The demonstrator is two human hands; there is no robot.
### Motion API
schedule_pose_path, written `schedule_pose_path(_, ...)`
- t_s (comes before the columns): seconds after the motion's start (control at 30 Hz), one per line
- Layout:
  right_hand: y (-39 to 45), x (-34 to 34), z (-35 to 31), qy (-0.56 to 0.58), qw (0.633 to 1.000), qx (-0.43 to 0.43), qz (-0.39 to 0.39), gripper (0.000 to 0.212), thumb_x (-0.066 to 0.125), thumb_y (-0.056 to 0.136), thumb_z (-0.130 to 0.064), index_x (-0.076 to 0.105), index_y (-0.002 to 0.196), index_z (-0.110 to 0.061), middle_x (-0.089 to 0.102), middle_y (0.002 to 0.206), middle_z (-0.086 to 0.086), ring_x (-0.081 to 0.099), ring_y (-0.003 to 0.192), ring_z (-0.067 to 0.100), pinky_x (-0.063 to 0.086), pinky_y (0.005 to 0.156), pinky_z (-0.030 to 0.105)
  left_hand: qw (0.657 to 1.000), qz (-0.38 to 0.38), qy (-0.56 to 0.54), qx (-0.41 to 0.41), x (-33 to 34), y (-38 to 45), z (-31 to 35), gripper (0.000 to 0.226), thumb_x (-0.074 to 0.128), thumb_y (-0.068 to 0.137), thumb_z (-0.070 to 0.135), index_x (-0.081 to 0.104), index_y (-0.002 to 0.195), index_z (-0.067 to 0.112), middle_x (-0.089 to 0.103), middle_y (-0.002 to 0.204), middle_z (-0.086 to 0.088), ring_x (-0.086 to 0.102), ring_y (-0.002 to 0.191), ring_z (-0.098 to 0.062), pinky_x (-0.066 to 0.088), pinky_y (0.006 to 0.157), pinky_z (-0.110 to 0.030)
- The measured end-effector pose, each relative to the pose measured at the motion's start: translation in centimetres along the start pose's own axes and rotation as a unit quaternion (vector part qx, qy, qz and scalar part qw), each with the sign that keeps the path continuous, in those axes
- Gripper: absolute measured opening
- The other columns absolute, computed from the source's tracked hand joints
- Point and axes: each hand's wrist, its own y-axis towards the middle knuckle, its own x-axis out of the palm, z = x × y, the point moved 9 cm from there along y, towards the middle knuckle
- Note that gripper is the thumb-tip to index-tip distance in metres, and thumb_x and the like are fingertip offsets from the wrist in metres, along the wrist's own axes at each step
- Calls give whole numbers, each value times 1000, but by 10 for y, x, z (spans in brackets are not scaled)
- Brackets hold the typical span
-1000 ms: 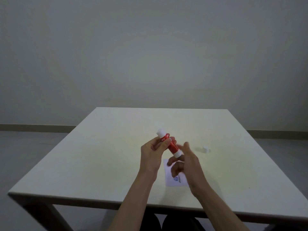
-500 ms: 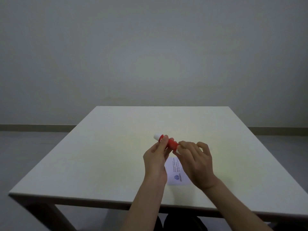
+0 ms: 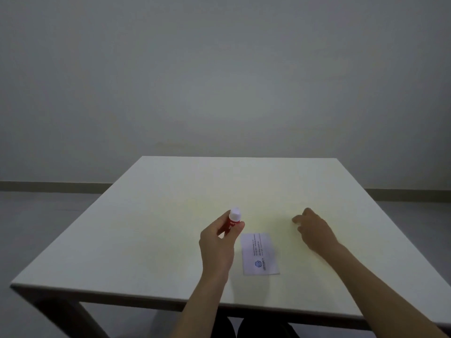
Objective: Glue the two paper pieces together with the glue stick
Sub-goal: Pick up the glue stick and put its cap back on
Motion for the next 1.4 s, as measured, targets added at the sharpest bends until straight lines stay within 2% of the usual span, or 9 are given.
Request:
schedule_pose_path(0.17,-36,-47,-56,372,925,-50,52,26,73,76,-9,68,98,-21,72,86,-5,69,78,15,46,70,6,996,-10,64,68,2,-5,14,43,72,79,14,63,81,57,70,90,19,62,86,12,43,74,-9)
schedule_pose_path(0.3,-67,-66,-107,500,858,-111,32,25,72,78,-11,70,92,-32,76,91,-7,73,83,7,57,77,17,989,-11,105,103,5,-9,22,36,71,79,14,66,90,48,67,87,21,63,83,6,45,70,-3)
schedule_pose_path(0.53,-80,-84,-126,393,896,-192,75,27,69,82,-11,70,108,-18,71,94,-6,66,82,5,50,74,8,970,-28,173,167,4,-14,28,33,73,77,9,71,108,20,72,94,10,66,85,-2,49,76,-9)
schedule_pose_path(0.6,-80,-87,-133,284,932,-208,83,15,67,83,-31,72,90,-18,68,76,-3,58,67,8,46,62,15,970,-37,173,169,6,-17,28,32,74,77,10,72,105,23,72,91,15,68,83,0,51,76,-13)
schedule_pose_path(0.73,-72,-87,-136,-15,982,-138,132,62,27,85,-68,36,51,-17,39,50,-2,39,51,18,27,48,26,968,-31,188,163,7,-21,25,30,76,75,13,74,102,25,68,84,24,65,75,9,47,71,-5)
schedule_pose_path(0.9,-77,-83,-147,203,944,-259,6,25,46,89,-51,54,108,-35,51,85,-19,52,69,3,39,61,16,971,-21,190,146,-1,-14,27,27,76,74,23,74,100,30,74,79,14,67,72,0,48,67,-13)
schedule_pose_path(1.07,-68,-88,-144,22,983,-151,105,59,36,85,-66,42,55,-15,41,51,-3,39,51,16,28,47,27,970,-49,201,130,6,-17,20,18,77,72,21,74,89,27,68,64,21,65,66,0,52,66,-20)
schedule_pose_path(1.2,-69,-89,-130,120,981,-97,115,85,3,77,-71,58,68,-7,63,64,3,57,61,23,44,56,31,971,-39,195,136,6,1,24,9,74,75,23,66,77,26,64,55,11,54,48,-1,46,56,-18)
schedule_pose_path(1.4,-83,-77,-98,229,964,-84,105,27,43,93,-42,60,98,-23,53,62,-11,48,56,6,40,56,28,970,-11,213,112,1,67,20,9,66,82,15,59,81,9,68,67,-8,59,58,-18,42,61,-25)
